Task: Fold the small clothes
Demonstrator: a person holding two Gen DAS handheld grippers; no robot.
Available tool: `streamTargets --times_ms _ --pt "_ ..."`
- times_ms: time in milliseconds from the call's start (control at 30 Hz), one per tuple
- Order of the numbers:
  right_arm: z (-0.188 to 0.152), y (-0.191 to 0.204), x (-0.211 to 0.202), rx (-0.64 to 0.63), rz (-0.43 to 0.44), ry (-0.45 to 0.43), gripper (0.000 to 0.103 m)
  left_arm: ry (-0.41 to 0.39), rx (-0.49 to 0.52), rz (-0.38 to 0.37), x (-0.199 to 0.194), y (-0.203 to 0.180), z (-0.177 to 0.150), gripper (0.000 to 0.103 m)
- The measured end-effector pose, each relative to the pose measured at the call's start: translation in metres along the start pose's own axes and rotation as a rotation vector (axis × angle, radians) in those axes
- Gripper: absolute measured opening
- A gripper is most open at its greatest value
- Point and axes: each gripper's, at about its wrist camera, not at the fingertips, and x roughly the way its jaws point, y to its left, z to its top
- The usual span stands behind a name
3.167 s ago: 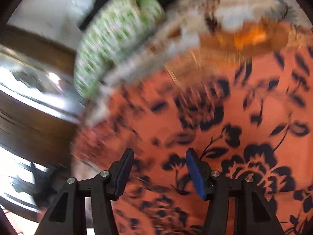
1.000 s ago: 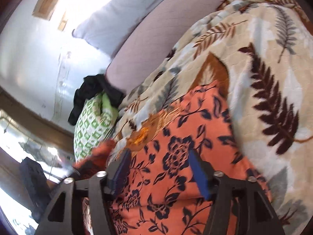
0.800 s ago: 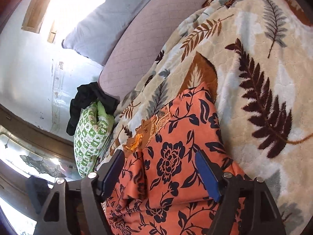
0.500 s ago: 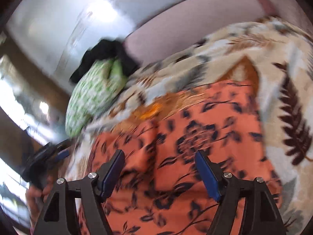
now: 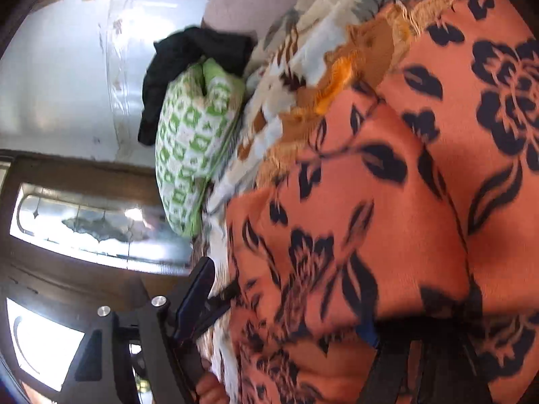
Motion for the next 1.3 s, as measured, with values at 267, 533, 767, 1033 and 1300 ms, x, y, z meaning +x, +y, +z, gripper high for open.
streamTargets --times_ms 267,533,767,1033,1300 --pt "0.04 -0.053 -0.164 0.228 0.058 -0.506 0.077 0.01 -0.008 -0.005 0.0 0.0 0.0 0.075" --pt "0.026 -0.045 -0.199 0.15 -0.115 -0.509 0.078 -0.079 -0.017 0.026 -0.026 0.002 -0.001 0.074" --pt "0.05 -0.003 -0.096 -0.12 -0.316 -0.236 0.069 -0.144 0.133 -0.025 -0.034 -0.04 -0.012 0.074" --pt "0.061 -0.043 -0.095 -0.113 -0.504 -0.197 0.013 -0.082 0.104 0.013 -0.014 -0.036 -0.007 0.075" --pt "0.123 -0.037 -0.065 -0.144 -0.691 -0.194 0.017 -0.044 0.181 0.105 0.013 -0.062 -0.011 0.084"
